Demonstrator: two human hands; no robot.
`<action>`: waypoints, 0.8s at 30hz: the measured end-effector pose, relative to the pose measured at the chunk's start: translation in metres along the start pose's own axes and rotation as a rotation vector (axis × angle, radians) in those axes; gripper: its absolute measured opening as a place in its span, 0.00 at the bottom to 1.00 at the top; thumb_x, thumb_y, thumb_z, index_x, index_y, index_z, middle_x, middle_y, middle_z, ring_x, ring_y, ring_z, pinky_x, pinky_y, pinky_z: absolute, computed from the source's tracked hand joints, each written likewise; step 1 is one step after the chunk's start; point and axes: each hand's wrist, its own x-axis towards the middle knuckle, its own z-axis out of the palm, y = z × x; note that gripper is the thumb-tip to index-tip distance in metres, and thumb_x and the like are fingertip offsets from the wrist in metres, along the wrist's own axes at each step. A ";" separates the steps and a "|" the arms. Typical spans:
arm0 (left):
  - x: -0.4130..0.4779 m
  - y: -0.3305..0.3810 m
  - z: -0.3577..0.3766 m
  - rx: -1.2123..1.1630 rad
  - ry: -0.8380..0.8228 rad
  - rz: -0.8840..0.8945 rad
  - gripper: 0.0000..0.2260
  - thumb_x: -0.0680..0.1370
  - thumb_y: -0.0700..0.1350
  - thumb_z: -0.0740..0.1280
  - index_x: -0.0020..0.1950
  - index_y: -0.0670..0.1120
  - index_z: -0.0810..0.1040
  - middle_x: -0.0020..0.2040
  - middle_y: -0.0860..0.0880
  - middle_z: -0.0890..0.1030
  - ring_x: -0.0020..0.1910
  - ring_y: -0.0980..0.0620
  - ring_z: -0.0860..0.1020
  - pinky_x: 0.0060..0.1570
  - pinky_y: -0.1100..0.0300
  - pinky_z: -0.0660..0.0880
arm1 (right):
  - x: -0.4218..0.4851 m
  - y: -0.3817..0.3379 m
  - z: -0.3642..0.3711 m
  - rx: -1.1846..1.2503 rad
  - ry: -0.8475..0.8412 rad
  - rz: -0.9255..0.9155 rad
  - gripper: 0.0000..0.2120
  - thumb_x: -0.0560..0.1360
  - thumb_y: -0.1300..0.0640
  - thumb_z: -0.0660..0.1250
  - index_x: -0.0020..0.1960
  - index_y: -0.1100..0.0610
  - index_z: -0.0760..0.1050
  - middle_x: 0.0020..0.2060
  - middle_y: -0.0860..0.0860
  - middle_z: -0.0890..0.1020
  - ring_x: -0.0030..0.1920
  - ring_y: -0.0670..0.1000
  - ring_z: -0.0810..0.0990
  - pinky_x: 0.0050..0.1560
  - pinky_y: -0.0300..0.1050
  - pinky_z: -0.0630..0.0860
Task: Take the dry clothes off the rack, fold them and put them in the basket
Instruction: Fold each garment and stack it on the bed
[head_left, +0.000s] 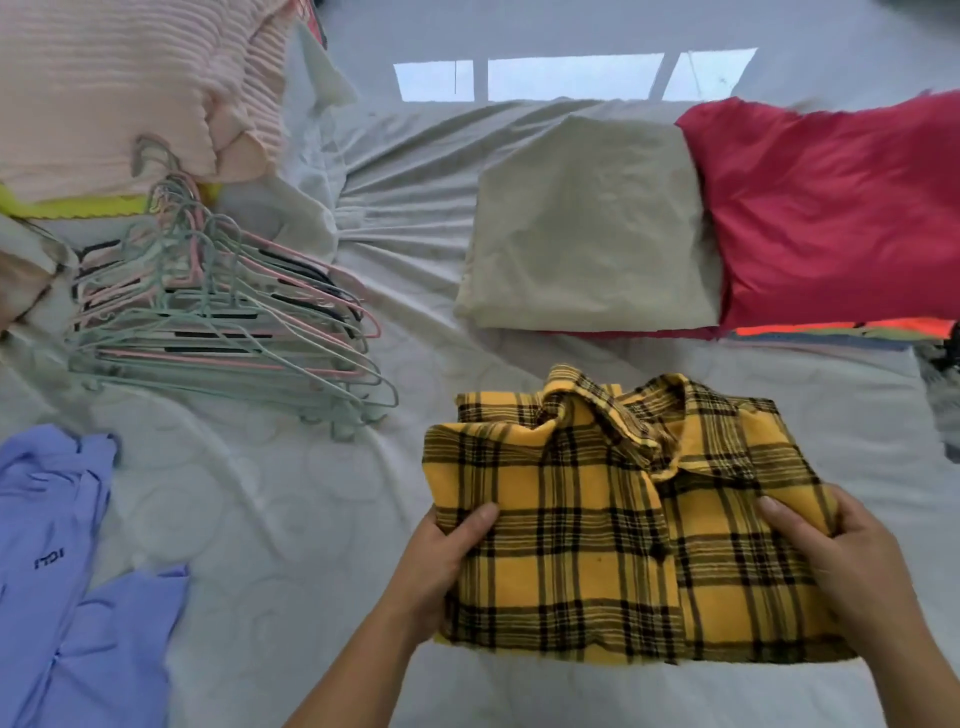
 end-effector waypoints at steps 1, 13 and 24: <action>-0.002 -0.008 0.017 0.004 -0.019 -0.008 0.19 0.69 0.50 0.68 0.59 0.46 0.75 0.52 0.46 0.84 0.51 0.48 0.82 0.48 0.53 0.79 | 0.004 0.008 -0.019 -0.019 0.018 0.001 0.07 0.72 0.58 0.70 0.47 0.58 0.76 0.40 0.53 0.80 0.42 0.54 0.77 0.38 0.43 0.69; -0.014 -0.107 0.211 1.115 0.143 0.576 0.30 0.79 0.43 0.63 0.73 0.61 0.51 0.52 0.55 0.73 0.49 0.61 0.71 0.49 0.67 0.72 | 0.059 0.112 -0.051 -0.930 -0.180 -0.718 0.29 0.54 0.61 0.82 0.54 0.51 0.81 0.31 0.50 0.76 0.29 0.50 0.73 0.27 0.42 0.69; 0.025 -0.072 0.202 0.576 0.446 0.415 0.13 0.75 0.42 0.68 0.56 0.50 0.69 0.48 0.55 0.75 0.48 0.52 0.77 0.41 0.70 0.72 | 0.080 0.097 -0.059 -0.670 -0.305 -0.729 0.13 0.72 0.59 0.70 0.56 0.53 0.78 0.40 0.41 0.72 0.40 0.43 0.71 0.37 0.33 0.65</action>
